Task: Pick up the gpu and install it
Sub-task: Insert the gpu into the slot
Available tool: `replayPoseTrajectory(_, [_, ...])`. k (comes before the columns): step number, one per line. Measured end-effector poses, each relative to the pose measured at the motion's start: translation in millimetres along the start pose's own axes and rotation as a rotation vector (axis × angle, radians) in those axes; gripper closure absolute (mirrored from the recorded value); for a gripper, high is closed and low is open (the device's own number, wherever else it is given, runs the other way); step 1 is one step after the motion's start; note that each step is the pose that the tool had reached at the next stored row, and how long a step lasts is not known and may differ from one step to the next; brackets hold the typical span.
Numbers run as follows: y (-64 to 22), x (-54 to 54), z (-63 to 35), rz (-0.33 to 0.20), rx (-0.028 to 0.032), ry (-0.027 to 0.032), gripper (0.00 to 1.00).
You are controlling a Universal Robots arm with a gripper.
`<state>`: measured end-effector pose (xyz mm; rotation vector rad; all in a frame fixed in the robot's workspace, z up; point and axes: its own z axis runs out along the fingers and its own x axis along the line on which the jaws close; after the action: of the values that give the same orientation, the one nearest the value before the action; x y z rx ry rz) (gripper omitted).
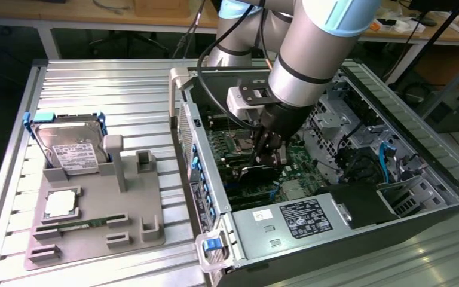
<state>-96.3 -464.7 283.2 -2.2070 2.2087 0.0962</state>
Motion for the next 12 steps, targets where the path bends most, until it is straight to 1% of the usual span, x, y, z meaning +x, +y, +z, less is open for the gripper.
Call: replayPoseTrajectory(12, [0.0,0.0,-0.3,-0.003,-0.0001,-0.008,0.89])
